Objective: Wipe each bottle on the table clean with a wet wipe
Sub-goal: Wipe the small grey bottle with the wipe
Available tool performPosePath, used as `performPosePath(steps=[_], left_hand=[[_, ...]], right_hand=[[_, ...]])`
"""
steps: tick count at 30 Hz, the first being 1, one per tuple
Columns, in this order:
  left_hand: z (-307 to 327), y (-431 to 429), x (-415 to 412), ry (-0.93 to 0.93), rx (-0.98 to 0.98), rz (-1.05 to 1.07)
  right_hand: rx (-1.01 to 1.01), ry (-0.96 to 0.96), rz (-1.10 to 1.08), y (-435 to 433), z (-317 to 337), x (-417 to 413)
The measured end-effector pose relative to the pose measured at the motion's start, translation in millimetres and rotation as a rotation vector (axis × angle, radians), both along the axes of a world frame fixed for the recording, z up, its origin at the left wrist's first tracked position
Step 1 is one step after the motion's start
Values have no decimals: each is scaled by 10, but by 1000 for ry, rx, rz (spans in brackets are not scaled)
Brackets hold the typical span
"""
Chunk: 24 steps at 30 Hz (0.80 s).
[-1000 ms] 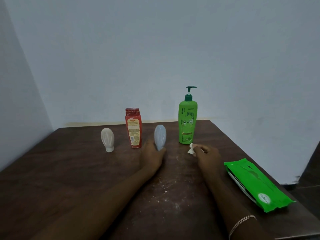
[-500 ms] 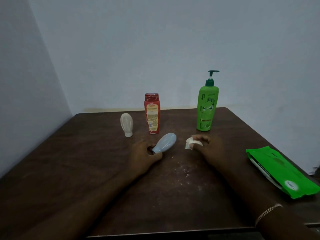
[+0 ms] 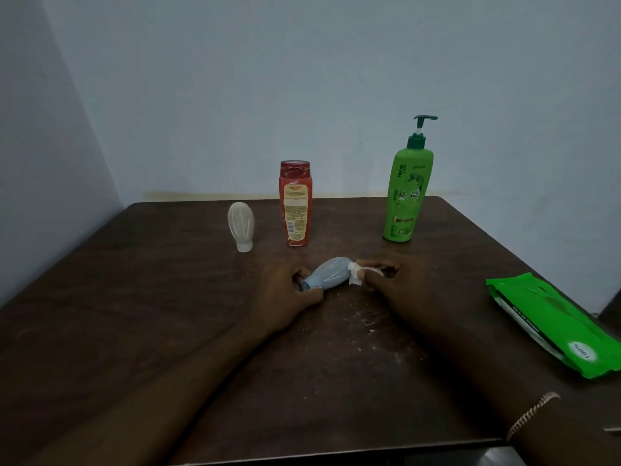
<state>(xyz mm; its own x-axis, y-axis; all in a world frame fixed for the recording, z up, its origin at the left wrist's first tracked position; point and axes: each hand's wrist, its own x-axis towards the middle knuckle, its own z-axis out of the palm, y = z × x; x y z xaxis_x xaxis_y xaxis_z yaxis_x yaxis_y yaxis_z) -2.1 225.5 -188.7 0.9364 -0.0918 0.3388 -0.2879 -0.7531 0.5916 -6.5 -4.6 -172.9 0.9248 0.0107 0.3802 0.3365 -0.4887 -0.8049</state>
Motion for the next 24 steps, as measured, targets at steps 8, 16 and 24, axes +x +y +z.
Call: performPosePath(steps=[8, 16, 24], left_hand=[[-21, 2, 20, -36, -9, -24], [12, 0, 10, 0, -27, -45], [-5, -1, 14, -16, -11, -62]], right_hand=[[-102, -32, -2, 64, -58, 28], [-206, -28, -102, 66, -95, 70], [-331, -112, 19, 438, -12, -129]])
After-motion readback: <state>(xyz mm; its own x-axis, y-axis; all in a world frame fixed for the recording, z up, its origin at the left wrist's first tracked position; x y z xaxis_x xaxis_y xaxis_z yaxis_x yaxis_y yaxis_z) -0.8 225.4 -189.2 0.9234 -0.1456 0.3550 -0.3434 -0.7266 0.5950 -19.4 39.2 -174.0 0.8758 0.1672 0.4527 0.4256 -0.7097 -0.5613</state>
